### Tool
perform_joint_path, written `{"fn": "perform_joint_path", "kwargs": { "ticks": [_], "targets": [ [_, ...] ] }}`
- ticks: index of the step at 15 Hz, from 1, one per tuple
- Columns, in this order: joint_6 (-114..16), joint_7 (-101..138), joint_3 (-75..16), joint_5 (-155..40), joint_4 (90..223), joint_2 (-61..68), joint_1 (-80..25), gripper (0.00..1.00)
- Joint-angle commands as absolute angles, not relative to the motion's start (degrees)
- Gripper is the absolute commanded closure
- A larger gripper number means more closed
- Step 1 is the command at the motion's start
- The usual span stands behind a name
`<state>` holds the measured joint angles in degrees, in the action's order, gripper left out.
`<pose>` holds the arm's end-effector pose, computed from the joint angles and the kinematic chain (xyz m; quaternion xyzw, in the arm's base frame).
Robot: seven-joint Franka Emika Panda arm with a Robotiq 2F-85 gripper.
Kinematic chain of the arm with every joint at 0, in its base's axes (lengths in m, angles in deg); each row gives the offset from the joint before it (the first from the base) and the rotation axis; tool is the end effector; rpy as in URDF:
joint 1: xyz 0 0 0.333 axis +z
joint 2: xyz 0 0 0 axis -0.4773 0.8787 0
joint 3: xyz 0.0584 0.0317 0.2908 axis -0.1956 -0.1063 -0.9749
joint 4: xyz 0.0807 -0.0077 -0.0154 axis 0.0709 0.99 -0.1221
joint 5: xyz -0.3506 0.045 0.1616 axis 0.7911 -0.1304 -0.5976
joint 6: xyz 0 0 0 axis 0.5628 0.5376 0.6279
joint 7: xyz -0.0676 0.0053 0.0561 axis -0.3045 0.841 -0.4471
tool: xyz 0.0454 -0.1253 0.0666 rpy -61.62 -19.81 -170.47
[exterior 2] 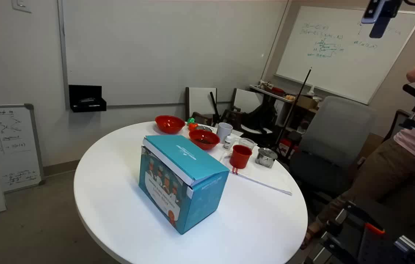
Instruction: Open the lid of the box then put the red cup in the box
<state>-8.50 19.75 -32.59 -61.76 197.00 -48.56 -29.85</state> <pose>0.3582 -0.0094 0.5010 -0.9982 0.0473 0.0334 0.0157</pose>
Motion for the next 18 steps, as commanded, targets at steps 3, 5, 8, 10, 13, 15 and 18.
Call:
{"fn": "perform_joint_path", "kwargs": {
  "ticks": [3, 5, 8, 10, 13, 15, 18],
  "targets": [
    [-8.37, 19.84, -32.7, -61.82, 196.82, -48.5, -30.01, 0.0],
    [-8.37, 19.84, -32.7, -61.82, 196.82, -48.5, -30.01, 0.0],
    [-8.37, 19.84, -32.7, -61.82, 196.82, -48.5, -30.01, 0.0],
    [-8.37, 19.84, -32.7, -61.82, 196.82, -48.5, -30.01, 0.0],
    [-8.37, 19.84, -32.7, -61.82, 196.82, -48.5, -30.01, 0.0],
    [-10.03, 14.88, -34.69, -60.85, 196.49, -47.06, -31.05, 0.0],
    [-17.08, 4.58, -38.22, -59.74, 195.99, -42.46, -32.86, 0.0]
  ]
}}
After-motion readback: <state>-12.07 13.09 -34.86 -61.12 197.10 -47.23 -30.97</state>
